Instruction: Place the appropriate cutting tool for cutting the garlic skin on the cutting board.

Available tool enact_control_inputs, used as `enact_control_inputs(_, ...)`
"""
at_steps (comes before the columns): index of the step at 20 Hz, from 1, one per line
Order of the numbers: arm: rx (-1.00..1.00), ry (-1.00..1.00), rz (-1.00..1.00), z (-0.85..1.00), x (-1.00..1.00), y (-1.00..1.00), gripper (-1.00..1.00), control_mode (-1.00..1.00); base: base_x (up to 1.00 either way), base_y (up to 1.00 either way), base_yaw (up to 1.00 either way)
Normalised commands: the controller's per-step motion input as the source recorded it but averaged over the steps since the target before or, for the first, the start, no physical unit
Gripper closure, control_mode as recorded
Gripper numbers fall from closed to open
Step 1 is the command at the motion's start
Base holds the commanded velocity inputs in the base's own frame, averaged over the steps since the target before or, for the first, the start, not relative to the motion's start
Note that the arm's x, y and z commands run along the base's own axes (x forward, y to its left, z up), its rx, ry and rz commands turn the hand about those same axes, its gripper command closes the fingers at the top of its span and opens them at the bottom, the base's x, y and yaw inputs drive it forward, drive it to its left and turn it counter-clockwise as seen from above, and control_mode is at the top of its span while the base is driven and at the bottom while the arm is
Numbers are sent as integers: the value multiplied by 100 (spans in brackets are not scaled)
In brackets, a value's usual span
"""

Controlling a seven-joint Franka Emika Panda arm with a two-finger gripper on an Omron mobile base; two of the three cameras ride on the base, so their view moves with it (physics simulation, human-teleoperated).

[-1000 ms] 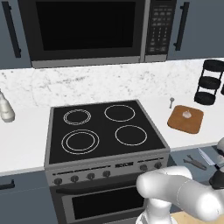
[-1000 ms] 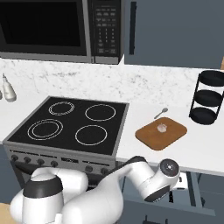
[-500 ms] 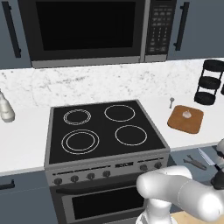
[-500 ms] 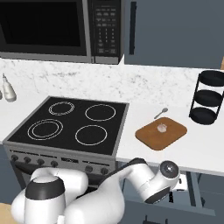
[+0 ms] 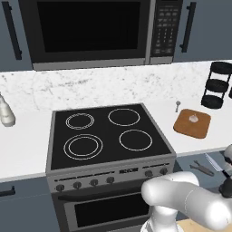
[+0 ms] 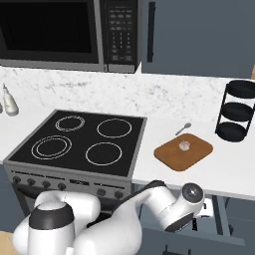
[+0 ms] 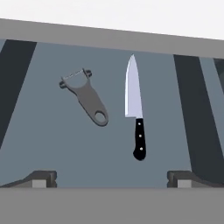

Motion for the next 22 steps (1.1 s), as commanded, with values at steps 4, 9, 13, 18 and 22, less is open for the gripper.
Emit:
enact_control_inputs(4,2,14,0,0,45,-45,-100,-100,0,0,0)
enact_control_inputs(9,0,3,0,-3,6,-8,-100,-100,0,0,0)
enact_control_inputs(13,0,8,0,-21,0,-2,-100,-100,0,0,0)
enact_control_inputs(18,0,7,0,-30,-1,0,-100,-100,0,0,0)
enact_control_inputs(22,0,11,0,-26,0,0,-100,-100,0,0,0)
